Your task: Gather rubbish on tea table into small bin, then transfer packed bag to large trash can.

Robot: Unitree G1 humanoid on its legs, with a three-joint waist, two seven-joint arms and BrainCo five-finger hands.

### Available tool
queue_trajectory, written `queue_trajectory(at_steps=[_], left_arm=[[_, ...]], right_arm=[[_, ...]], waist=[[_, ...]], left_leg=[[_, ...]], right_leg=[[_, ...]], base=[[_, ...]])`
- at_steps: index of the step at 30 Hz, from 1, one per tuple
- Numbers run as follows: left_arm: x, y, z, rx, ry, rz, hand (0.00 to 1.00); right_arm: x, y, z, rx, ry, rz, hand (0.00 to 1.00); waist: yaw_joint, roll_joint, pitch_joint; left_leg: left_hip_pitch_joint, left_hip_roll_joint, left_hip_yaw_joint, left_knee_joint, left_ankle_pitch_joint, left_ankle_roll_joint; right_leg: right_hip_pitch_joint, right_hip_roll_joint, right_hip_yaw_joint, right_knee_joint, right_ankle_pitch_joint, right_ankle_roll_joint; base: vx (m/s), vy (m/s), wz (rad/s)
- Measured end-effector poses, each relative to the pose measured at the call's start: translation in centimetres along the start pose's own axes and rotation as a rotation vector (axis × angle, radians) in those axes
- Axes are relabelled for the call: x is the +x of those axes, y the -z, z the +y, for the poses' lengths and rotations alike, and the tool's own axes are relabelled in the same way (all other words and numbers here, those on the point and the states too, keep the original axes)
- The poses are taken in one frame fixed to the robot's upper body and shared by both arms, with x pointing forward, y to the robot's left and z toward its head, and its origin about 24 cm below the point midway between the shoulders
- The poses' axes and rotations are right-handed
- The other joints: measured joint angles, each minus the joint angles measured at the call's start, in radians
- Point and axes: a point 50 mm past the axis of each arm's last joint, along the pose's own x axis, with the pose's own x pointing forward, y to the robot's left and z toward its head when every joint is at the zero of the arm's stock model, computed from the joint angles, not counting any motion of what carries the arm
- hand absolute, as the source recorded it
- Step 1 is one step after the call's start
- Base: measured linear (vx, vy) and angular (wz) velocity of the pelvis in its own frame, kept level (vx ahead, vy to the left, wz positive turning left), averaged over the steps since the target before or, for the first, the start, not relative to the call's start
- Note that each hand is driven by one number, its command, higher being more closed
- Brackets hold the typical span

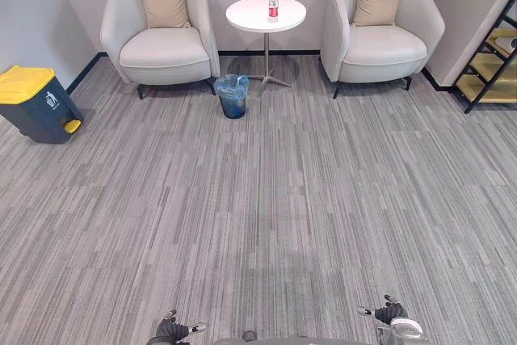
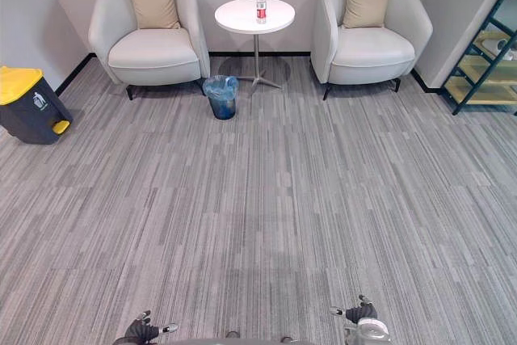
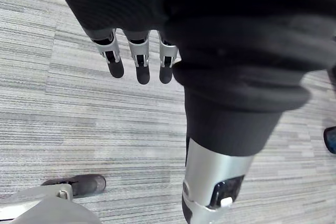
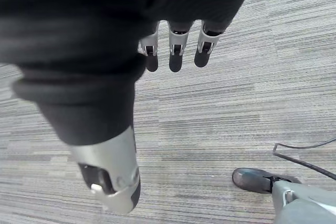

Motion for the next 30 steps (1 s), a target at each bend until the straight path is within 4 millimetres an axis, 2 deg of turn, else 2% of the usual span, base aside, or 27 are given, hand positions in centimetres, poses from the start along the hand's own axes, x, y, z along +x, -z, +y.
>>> queue_trajectory(at_steps=[6,13,21,30], left_arm=[[0.01,0.01,0.14,0.004,0.015,0.000,0.00],[0.04,0.04,0.72,0.013,0.004,0.000,0.00],[0.06,-0.04,0.61,0.019,0.024,-0.002,0.00],[0.05,-0.03,0.52,0.033,0.030,-0.003,0.00]], right_arm=[[0.10,-0.06,-0.75,-0.009,0.000,-0.002,0.00],[0.08,-0.14,-0.39,-0.035,-0.030,-0.007,0.00],[0.11,-0.92,-0.50,-0.030,-0.026,-0.040,0.00],[0.09,-0.86,-0.39,-0.006,-0.032,-0.036,0.00]], waist=[[-0.001,0.004,0.003],[-0.001,0.004,0.003],[-0.001,0.003,0.003],[-0.001,0.002,0.004]], left_leg=[[0.000,0.000,0.001,0.000,0.000,0.000],[0.000,0.001,0.003,-0.003,0.000,0.001],[0.004,0.001,0.011,-0.008,0.000,0.001],[0.004,0.003,0.024,-0.011,-0.001,0.001]], right_leg=[[-0.003,0.000,0.000,0.004,0.000,-0.001],[-0.003,0.001,0.001,0.001,0.000,-0.001],[-0.004,0.001,0.008,-0.001,0.000,-0.001],[-0.007,0.003,0.016,-0.004,0.001,-0.003]], base=[[-0.04,-0.021,-0.01],[0.00,-0.003,0.00],[0.00,-0.001,-0.01],[-0.01,-0.007,-0.02]])
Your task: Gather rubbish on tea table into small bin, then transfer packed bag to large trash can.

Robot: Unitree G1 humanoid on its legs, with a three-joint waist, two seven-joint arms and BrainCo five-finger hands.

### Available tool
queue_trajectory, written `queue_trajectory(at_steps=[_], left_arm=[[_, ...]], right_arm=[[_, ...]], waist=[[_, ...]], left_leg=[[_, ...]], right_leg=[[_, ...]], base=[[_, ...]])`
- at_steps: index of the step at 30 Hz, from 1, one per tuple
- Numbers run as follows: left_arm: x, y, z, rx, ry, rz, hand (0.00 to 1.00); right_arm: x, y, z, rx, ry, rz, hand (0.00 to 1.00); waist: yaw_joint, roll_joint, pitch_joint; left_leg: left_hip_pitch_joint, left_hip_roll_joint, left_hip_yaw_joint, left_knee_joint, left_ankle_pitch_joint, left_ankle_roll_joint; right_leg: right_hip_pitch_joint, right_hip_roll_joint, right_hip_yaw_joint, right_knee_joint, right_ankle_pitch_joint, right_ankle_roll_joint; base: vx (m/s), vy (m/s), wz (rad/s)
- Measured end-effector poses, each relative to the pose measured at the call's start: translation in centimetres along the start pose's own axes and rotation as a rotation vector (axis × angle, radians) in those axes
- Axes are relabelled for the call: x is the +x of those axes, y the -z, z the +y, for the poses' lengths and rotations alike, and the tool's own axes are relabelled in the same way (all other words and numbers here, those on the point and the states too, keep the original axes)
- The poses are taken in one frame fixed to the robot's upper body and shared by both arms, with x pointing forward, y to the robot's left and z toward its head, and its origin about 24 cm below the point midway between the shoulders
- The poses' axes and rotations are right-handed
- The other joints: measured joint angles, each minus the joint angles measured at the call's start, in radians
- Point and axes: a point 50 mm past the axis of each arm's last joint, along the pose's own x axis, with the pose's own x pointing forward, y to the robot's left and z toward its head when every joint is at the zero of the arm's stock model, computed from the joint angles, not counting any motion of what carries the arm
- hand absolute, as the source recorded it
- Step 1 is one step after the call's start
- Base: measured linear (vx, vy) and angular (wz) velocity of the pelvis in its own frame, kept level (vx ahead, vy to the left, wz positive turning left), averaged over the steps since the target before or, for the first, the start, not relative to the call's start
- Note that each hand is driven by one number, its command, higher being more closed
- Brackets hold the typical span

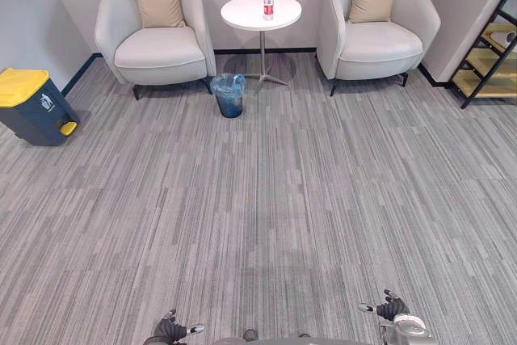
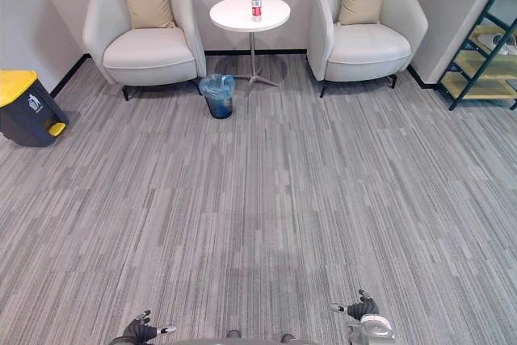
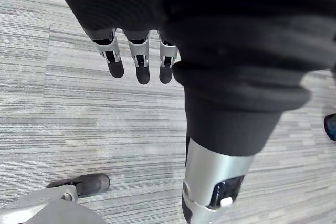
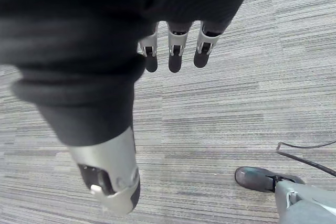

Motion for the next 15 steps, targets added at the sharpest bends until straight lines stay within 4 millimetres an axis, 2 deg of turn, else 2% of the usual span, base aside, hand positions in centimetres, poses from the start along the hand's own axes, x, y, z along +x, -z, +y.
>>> queue_trajectory(at_steps=[4,9,13,15], left_arm=[[0.0,0.1,0.0,0.009,0.004,0.001,0.00],[0.1,-0.6,0.0,0.010,0.004,-0.015,0.00],[0.3,-1.4,0.0,0.013,0.005,-0.036,0.00],[0.4,-1.9,0.0,0.018,0.005,-0.049,0.00]], right_arm=[[0.0,-0.2,0.0,0.007,-0.001,-0.005,0.00],[0.0,-0.2,0.0,0.012,0.001,-0.005,0.00],[0.1,-0.6,0.1,0.023,0.002,-0.012,0.00],[0.1,-0.7,0.1,0.026,0.001,-0.013,0.00]], waist=[[0.002,-0.002,0.003],[0.004,-0.006,0.014],[0.002,0.007,0.032],[0.003,0.006,0.047]], left_leg=[[-0.007,0.006,0.027,0.000,-0.007,0.009],[-0.084,0.012,0.058,0.098,-0.071,0.021],[-0.128,0.018,0.089,0.205,-0.149,0.033],[-0.129,0.016,0.102,0.247,-0.185,0.038]], right_leg=[[-0.017,0.007,0.028,0.000,0.001,-0.002],[-0.070,0.005,0.063,0.018,-0.003,0.004],[-0.124,-0.003,0.082,0.127,-0.063,0.031],[-0.160,-0.015,0.076,0.237,-0.116,0.065]], base=[[-0.01,-0.027,-0.20],[0.03,-0.003,-0.24],[0.10,0.052,-0.24],[0.08,0.075,-0.13]])
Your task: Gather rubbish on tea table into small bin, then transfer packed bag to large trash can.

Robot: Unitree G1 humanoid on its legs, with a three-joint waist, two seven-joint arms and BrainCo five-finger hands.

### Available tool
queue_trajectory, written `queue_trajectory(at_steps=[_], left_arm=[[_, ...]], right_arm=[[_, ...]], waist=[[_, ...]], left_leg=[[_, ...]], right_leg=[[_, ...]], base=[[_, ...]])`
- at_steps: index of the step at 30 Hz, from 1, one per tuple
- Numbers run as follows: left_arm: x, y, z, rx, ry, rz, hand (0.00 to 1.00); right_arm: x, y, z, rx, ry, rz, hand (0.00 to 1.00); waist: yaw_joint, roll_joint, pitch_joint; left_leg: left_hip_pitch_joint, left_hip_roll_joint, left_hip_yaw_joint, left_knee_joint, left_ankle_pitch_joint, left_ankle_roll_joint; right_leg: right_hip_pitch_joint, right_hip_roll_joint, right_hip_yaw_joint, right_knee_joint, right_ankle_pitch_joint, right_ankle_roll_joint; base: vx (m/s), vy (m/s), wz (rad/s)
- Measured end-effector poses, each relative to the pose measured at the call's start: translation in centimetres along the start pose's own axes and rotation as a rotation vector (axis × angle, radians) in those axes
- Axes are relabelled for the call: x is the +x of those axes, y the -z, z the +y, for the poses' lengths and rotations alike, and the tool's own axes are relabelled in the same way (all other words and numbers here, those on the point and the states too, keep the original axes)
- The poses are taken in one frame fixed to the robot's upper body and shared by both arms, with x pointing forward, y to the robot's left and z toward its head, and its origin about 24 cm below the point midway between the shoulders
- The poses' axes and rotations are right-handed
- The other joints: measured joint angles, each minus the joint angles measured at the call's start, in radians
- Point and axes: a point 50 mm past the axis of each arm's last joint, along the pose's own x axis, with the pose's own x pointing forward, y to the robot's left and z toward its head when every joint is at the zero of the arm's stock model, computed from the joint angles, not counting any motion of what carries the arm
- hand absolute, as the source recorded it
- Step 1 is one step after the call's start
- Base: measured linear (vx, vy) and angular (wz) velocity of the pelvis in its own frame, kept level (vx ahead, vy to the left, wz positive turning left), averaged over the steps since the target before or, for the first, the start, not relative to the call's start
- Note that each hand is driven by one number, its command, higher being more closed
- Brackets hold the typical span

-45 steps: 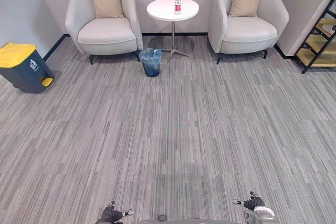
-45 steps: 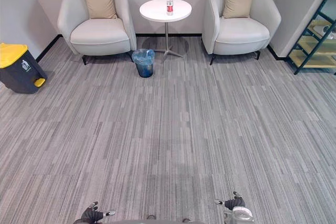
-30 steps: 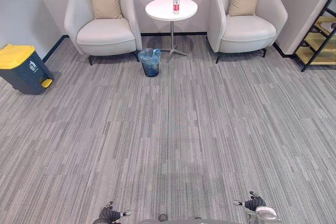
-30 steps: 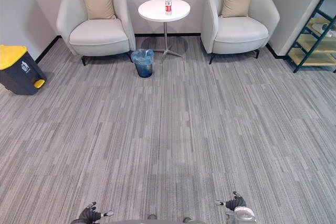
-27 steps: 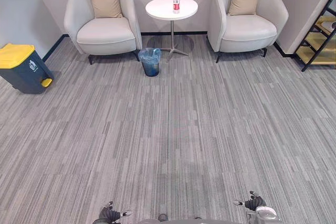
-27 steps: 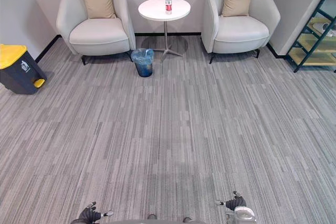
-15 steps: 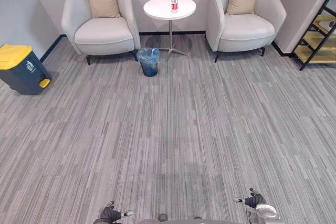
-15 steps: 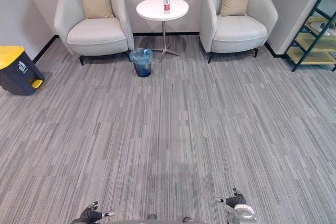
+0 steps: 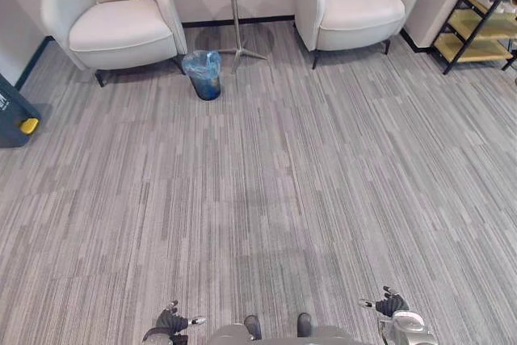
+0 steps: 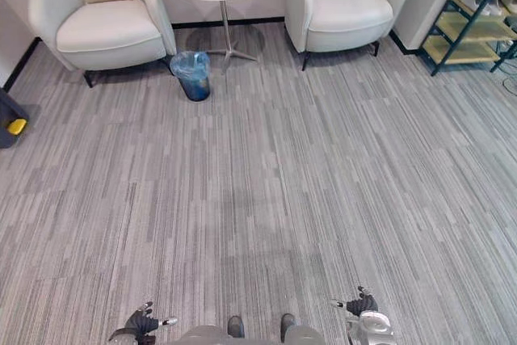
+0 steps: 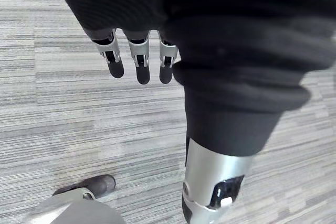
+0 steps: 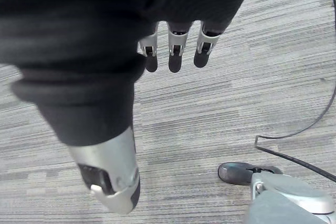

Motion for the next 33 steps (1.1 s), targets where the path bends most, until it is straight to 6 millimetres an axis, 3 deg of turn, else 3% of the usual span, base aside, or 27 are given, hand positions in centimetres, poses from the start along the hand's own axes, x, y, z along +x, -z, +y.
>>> queue_trajectory(at_steps=[2,4,5,8,12,13,15,16,18,20,21,23,25,27,29,30,31,32,33], left_arm=[[0.0,-0.1,0.0,0.009,0.004,-0.003,0.00],[0.0,-0.2,0.2,0.015,-0.002,-0.011,0.00],[0.0,-0.1,0.7,0.019,-0.013,-0.008,0.00],[0.0,0.0,1.1,0.022,-0.024,-0.001,0.00],[0.2,-0.9,0.7,0.014,-0.015,-0.024,0.00],[0.3,-1.4,0.7,0.015,-0.015,-0.036,0.00],[0.4,-1.6,1.1,0.021,-0.022,-0.043,0.00],[0.4,-1.8,0.4,0.012,-0.008,-0.049,0.00],[0.4,-2.1,0.3,0.009,-0.005,-0.059,0.00],[0.4,-2.1,-0.1,-0.022,-0.001,-0.058,0.00],[0.4,-1.8,-0.5,-0.046,0.001,-0.052,0.00],[0.3,-2.3,-0.9,-0.059,0.011,-0.073,0.00],[0.2,-3.4,-1.4,-0.071,0.019,-0.117,0.00],[0.2,-4.0,-1.7,-0.078,0.025,-0.140,0.00],[0.2,-4.3,-1.9,-0.083,0.027,-0.146,0.00],[0.2,-4.3,-2.0,-0.089,0.029,-0.147,0.00],[0.2,-4.4,-2.2,-0.093,0.035,-0.149,0.00],[0.2,-4.2,-2.6,-0.097,0.043,-0.141,0.00],[0.1,-3.8,-2.6,-0.098,0.044,-0.130,0.00]], right_arm=[[0.0,0.2,0.0,0.004,0.001,0.006,0.00],[-0.1,0.4,0.4,0.015,-0.008,0.011,0.00],[-0.2,0.6,1.0,0.033,-0.020,0.018,0.00],[-0.3,0.7,1.8,0.041,-0.042,0.022,0.00],[-0.1,0.1,1.3,0.036,-0.030,0.007,0.00],[-0.1,-0.2,1.3,0.035,-0.028,-0.001,0.00],[-0.2,0.3,1.2,0.031,-0.025,0.009,0.00],[-0.2,0.7,0.5,0.026,-0.008,0.019,0.00],[-0.1,-0.2,0.7,0.038,-0.011,-0.010,0.00],[0.0,-1.0,0.8,0.049,-0.014,-0.037,0.00],[-0.1,-1.1,1.0,0.054,-0.018,-0.042,0.00],[-0.3,-1.7,1.9,0.093,-0.030,-0.073,0.00],[-0.3,-2.6,2.2,0.114,-0.030,-0.108,0.00],[-0.3,-3.2,2.5,0.135,-0.035,-0.127,0.00],[-0.4,-3.2,2.8,0.162,-0.038,-0.121,0.00],[-0.4,-2.8,2.8,0.164,-0.033,-0.110,0.00],[-0.4,-2.4,2.6,0.166,-0.020,-0.097,0.00],[-0.3,-2.0,2.2,0.160,-0.005,-0.078,0.00],[-0.3,-1.8,2.1,0.156,-0.002,-0.066,0.00]], waist=[[-0.001,-0.002,0.006],[0.000,-0.013,0.027],[-0.001,-0.021,0.039],[0.000,-0.021,0.052],[-0.013,-0.001,0.073],[-0.022,-0.006,0.078],[-0.038,-0.019,0.076],[-0.045,-0.006,0.067],[-0.046,0.002,0.065],[-0.039,0.020,0.068],[-0.034,0.027,0.069],[-0.021,0.023,0.074],[0.005,0.015,0.076],[0.019,0.011,0.080],[0.034,0.001,0.085],[0.033,-0.016,0.089],[0.034,-0.016,0.087],[0.037,0.000,0.078],[0.045,0.004,0.076]], left_leg=[[0.006,-0.018,0.001,0.021,-0.022,0.015],[0.040,-0.036,0.000,0.032,-0.025,0.021],[0.069,-0.043,-0.006,0.034,-0.046,0.047],[0.112,-0.044,-0.030,0.031,-0.090,0.056],[0.183,0.004,-0.059,-0.033,-0.100,0.040],[0.200,0.023,-0.069,-0.044,-0.101,0.032],[0.220,0.023,-0.103,-0.052,-0.107,-0.015],[0.245,0.057,-0.120,-0.039,-0.118,-0.046],[0.206,0.078,-0.119,0.045,-0.091,-0.095],[0.094,0.111,-0.119,0.324,-0.033,-0.181],[0.019,0.149,-0.128,0.529,-0.002,-0.187],[-0.110,0.225,-0.085,0.839,-0.023,-0.160],[-0.210,0.251,-0.048,0.884,-0.040,-0.130],[-0.313,0.254,-0.036,0.818,-0.055,-0.106],[-0.359,0.219,-0.001,0.596,-0.055,-0.101],[-0.367,0.187,0.006,0.463,-0.046,-0.106],[-0.364,0.155,0.002,0.314,-0.012,-0.114],[-0.347,0.129,-0.006,0.129,0.067,-0.114],[-0.338,0.125,-0.017,0.105,0.156,-0.100]], right_leg=[[-0.083,-0.034,-0.023,0.219,-0.055,0.044],[-0.143,-0.074,-0.055,0.409,-0.053,0.041],[-0.182,-0.096,-0.072,0.530,-0.048,0.033],[-0.255,-0.127,-0.132,0.654,-0.103,0.013],[-0.349,-0.096,-0.236,0.463,-0.111,-0.009],[-0.360,-0.075,-0.255,0.374,-0.079,-0.030],[-0.358,-0.057,-0.257,0.215,0.060,-0.080],[-0.352,-0.046,-0.269,0.256,0.098,-0.176],[-0.341,-0.028,-0.276,0.245,0.063,-0.195],[-0.255,0.016,-0.275,0.162,0.055,-0.208],[-0.178,0.040,-0.274,0.107,0.051,-0.213],[-0.019,0.069,-0.263,0.031,0.028,-0.229],[0.043,0.067,-0.234,0.005,0.004,-0.222],[0.089,0.061,-0.213,-0.027,-0.006,-0.208],[0.146,0.028,-0.193,-0.063,-0.018,-0.179],[0.166,0.008,-0.192,-0.078,-0.029,-0.160],[0.186,-0.010,-0.189,-0.090,-0.040,-0.141],[0.202,-0.017,-0.180,-0.100,-0.060,-0.108],[0.210,-0.020,-0.161,-0.101,-0.073,-0.089]], base=[[0.08,0.106,0.06],[0.15,0.098,0.27],[0.19,0.070,0.29],[0.22,0.003,0.20],[0.27,-0.069,0.22],[0.39,-0.133,0.41],[0.50,-0.197,0.53],[0.60,-0.259,0.31],[0.51,-0.230,0.05],[0.50,-0.214,-0.11],[0.50,-0.155,-0.10],[0.45,-0.113,-0.10],[0.35,-0.064,-0.28],[0.35,0.046,-0.36],[0.38,0.143,-0.25],[0.31,0.155,-0.01],[0.41,0.228,-0.05],[0.35,0.214,-0.20],[0.54,0.352,-0.46]])
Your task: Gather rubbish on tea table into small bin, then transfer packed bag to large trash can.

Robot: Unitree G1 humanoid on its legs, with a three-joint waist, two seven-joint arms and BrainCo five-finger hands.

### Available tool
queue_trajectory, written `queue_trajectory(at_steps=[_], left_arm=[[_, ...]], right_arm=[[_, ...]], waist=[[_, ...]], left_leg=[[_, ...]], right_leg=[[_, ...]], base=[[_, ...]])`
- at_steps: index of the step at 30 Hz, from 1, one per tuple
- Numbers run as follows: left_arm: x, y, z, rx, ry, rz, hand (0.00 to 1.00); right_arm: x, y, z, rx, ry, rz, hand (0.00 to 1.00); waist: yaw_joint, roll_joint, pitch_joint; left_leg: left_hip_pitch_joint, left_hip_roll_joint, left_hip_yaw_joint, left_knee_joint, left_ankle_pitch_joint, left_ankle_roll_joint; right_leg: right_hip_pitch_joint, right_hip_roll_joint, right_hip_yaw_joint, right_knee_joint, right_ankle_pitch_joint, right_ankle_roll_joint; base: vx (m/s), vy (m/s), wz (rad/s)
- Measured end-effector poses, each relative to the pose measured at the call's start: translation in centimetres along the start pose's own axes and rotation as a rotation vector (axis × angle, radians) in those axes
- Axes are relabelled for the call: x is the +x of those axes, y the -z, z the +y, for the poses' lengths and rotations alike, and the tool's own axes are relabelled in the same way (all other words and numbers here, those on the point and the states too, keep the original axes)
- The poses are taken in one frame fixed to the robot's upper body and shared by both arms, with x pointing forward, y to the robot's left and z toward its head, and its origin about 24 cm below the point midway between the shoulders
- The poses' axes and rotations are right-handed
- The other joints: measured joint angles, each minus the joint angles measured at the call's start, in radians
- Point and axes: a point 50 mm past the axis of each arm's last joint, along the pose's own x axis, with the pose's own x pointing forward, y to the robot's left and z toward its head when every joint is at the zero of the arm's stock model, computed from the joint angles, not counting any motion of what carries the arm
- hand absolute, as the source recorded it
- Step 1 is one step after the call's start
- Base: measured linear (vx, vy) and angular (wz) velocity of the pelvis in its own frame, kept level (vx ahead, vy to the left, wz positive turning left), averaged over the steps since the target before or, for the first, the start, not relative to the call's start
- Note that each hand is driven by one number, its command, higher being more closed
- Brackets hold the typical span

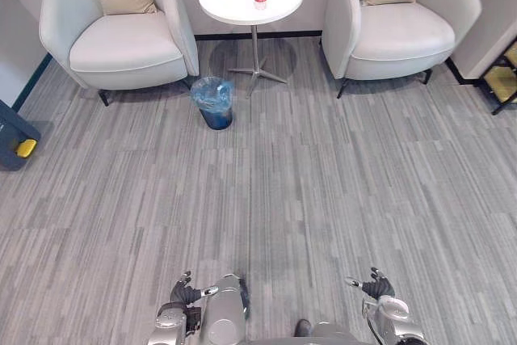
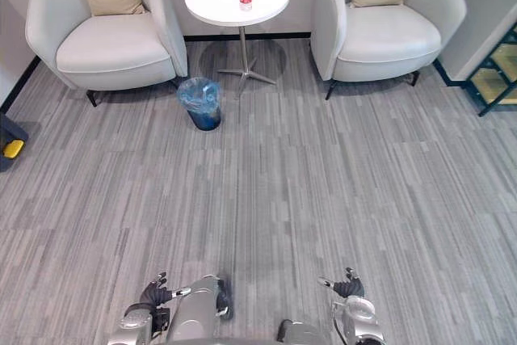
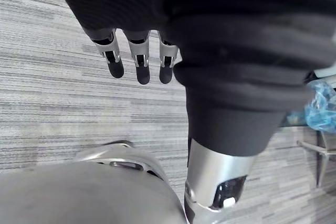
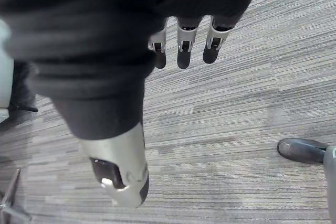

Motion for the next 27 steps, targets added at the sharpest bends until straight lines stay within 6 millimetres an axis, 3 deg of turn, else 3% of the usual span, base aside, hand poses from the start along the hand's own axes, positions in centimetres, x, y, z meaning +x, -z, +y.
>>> queue_trajectory(at_steps=[1,2,3,5,6,7,8,9,11,14,15,17,18,19,20,21,22,23,24,25,26,27], left_arm=[[-0.1,0.5,0.2,-0.001,-0.006,0.017,0.00],[0.0,0.3,0.4,0.004,-0.011,0.012,0.00],[0.0,0.2,0.6,0.007,-0.016,0.008,0.00],[-0.1,0.7,0.6,0.010,-0.013,0.028,0.00],[-0.1,0.9,0.6,0.013,-0.013,0.038,0.00],[-0.1,1.1,0.5,0.023,-0.007,0.045,0.00],[-0.1,1.1,0.8,0.033,-0.011,0.044,0.00],[-0.1,1.1,0.7,0.035,-0.008,0.046,0.00],[-0.1,0.9,0.8,0.036,-0.011,0.042,0.00],[-0.1,1.2,0.7,0.033,-0.009,0.050,0.00],[-0.1,1.4,0.7,0.034,-0.009,0.061,0.00],[-0.2,1.8,1.0,0.038,-0.013,0.076,0.00],[-0.3,2.3,1.5,0.047,-0.022,0.091,0.00],[-0.3,2.3,1.6,0.049,-0.025,0.095,0.00],[-0.2,2.4,0.9,0.039,-0.006,0.105,0.00],[-0.2,2.4,0.9,0.039,-0.008,0.105,0.00],[-0.2,2.3,0.8,0.021,-0.014,0.103,0.00],[-0.2,2.2,0.8,0.010,-0.017,0.103,0.00],[-0.2,2.2,0.8,-0.012,-0.023,0.104,0.00],[-0.3,2.2,0.5,-0.031,-0.021,0.098,0.00],[-0.4,2.4,0.4,-0.036,-0.019,0.094,0.00],[-0.5,2.4,0.3,-0.039,-0.017,0.090,0.00]], right_arm=[[-0.1,0.5,0.3,0.001,-0.008,0.021,0.00],[-0.2,1.0,0.6,0.004,-0.015,0.035,0.00],[-0.2,1.0,0.6,0.002,-0.016,0.035,0.00],[-0.3,1.1,0.6,0.014,-0.009,0.037,0.00],[-0.3,1.2,0.6,0.010,-0.011,0.041,0.00],[-0.4,1.6,0.7,0.000,-0.013,0.049,0.00],[-0.5,1.8,0.8,-0.009,-0.018,0.054,0.00],[-0.5,1.9,1.0,-0.014,-0.025,0.055,0.00],[-0.6,2.2,1.2,-0.019,-0.034,0.061,0.00],[-0.7,2.5,1.1,-0.023,-0.040,0.074,0.00],[-0.6,2.4,1.1,-0.024,-0.044,0.070,0.00],[-0.6,2.4,1.0,-0.026,-0.043,0.072,0.00],[-0.8,3.2,0.7,-0.031,-0.037,0.095,0.00],[-0.9,3.7,0.3,-0.036,-0.029,0.113,0.00],[-0.8,3.9,-0.7,-0.051,-0.006,0.130,0.00],[-0.7,3.8,-0.9,-0.052,-0.001,0.124,0.00],[-0.6,3.5,-1.1,-0.053,0.004,0.113,0.00],[-0.6,3.5,-0.9,-0.051,0.001,0.109,0.00],[-0.7,3.5,-0.6,-0.049,-0.007,0.110,0.00],[-0.8,3.4,0.0,-0.056,-0.023,0.099,0.00],[-0.8,3.1,0.7,-0.059,-0.040,0.086,0.00],[-0.9,2.9,1.0,-0.058,-0.048,0.075,0.00]], waist=[[0.017,-0.013,-0.014],[0.020,-0.046,-0.027],[0.021,-0.052,-0.029],[0.040,-0.056,-0.029],[0.032,-0.059,-0.031],[0.022,-0.061,-0.032],[0.011,-0.060,-0.032],[0.006,-0.060,-0.032],[0.003,-0.056,-0.030],[-0.017,-0.042,-0.022],[-0.030,-0.038,-0.019],[-0.046,-0.041,-0.020],[-0.054,-0.065,-0.031],[-0.058,-0.084,-0.040],[-0.052,-0.032,-0.044],[-0.052,-0.024,-0.048],[-0.051,-0.002,-0.050],[-0.050,0.003,-0.048],[-0.052,0.008,-0.044],[-0.044,0.014,-0.040],[-0.040,0.011,-0.038],[-0.037,0.007,-0.036]], left_leg=[[0.010,-0.034,-0.004,0.009,0.059,0.041],[-0.011,-0.066,0.008,0.059,0.003,0.074],[-0.013,-0.074,0.018,0.081,-0.023,0.083],[0.051,-0.089,0.067,0.118,-0.094,0.119],[0.077,-0.098,0.074,0.113,-0.111,0.127],[0.133,-0.115,0.077,0.102,-0.142,0.135],[0.170,-0.120,0.077,0.096,-0.159,0.142],[0.208,-0.123,0.077,0.081,-0.170,0.146],[0.324,-0.123,0.075,0.002,-0.172,0.146],[0.418,-0.107,0.075,-0.049,-0.167,0.139],[0.458,-0.091,0.072,-0.062,-0.163,0.130],[0.484,-0.078,0.061,-0.069,-0.153,0.110],[0.510,-0.088,0.025,-0.084,-0.159,0.069],[0.530,-0.089,0.003,-0.089,-0.173,0.046],[0.543,-0.050,-0.024,-0.095,-0.179,0.020],[0.542,-0.037,-0.035,-0.089,-0.170,0.006],[0.518,-0.006,-0.056,-0.003,-0.156,-0.019],[0.487,0.010,-0.067,0.081,-0.149,-0.032],[0.414,0.037,-0.092,0.255,-0.112,-0.070],[0.314,0.085,-0.104,0.509,-0.091,-0.087],[0.233,0.119,-0.088,0.684,-0.107,-0.061],[0.198,0.125,-0.081,0.726,-0.115,-0.049]], right_leg=[[0.013,-0.025,0.027,-0.001,-0.020,0.023],[0.009,-0.066,0.033,0.017,-0.034,0.041],[0.003,-0.082,0.040,0.043,-0.036,0.045],[-0.088,-0.129,0.124,0.317,-0.027,0.065],[-0.124,-0.145,0.138,0.416,-0.006,0.103],[-0.195,-0.168,0.161,0.624,0.038,0.174],[-0.244,-0.180,0.162,0.745,0.042,0.182],[-0.298,-0.187,0.147,0.841,0.039,0.174],[-0.415,-0.206,0.042,0.923,0.015,0.123],[-0.478,-0.192,-0.054,0.799,-0.012,0.085],[-0.511,-0.166,-0.084,0.660,-0.009,0.071],[-0.525,-0.116,-0.086,0.452,0.040,0.054],[-0.518,-0.091,-0.069,0.251,0.192,0.028],[-0.515,-0.088,-0.053,0.243,0.291,-0.032],[-0.514,-0.062,-0.075,0.295,0.239,-0.043],[-0.514,-0.057,-0.082,0.304,0.209,-0.049],[-0.493,-0.027,-0.099,0.307,0.167,-0.062],[-0.470,-0.017,-0.107,0.294,0.155,-0.066],[-0.419,-0.001,-0.119,0.264,0.138,-0.070],[-0.345,0.024,-0.129,0.224,0.124,-0.079],[-0.271,0.044,-0.132,0.188,0.109,-0.092],[-0.240,0.050,-0.132,0.171,0.102,-0.098]], base=[[0.45,0.290,-0.40],[0.57,0.312,-0.28],[0.49,0.235,-0.20],[0.52,0.281,-0.42],[0.47,0.236,-0.22],[0.46,0.184,0.06],[0.53,0.175,0.07],[0.42,0.109,0.00],[0.45,0.045,-0.06],[0.42,-0.056,0.09],[0.42,-0.159,0.15],[0.43,-0.197,0.28],[0.38,-0.190,0.46],[0.61,-0.267,0.44],[0.53,-0.239,0.25],[0.63,-0.287,0.09],[0.41,-0.228,0.07],[0.48,-0.268,0.16],[0.35,-0.204,0.22],[0.53,-0.241,0.15],[0.43,-0.155,0.00],[0.46,-0.157,-0.11]])
